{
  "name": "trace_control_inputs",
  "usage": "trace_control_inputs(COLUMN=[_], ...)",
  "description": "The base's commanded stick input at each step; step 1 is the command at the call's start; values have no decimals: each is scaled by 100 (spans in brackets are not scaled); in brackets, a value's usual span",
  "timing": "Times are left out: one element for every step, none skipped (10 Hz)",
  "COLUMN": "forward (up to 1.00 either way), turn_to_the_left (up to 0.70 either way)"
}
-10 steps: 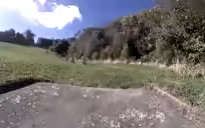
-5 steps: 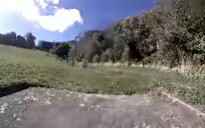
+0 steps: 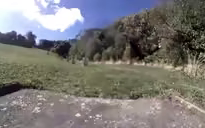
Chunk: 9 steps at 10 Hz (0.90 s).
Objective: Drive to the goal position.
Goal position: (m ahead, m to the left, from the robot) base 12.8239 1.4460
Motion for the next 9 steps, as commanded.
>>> trace_control_inputs(forward=[0, 0, 50, 50, 50, 50, 50, 50, 50], turn_to_the_left=[0, 0, 0, 0, 0, 0, 0, 0, 0])
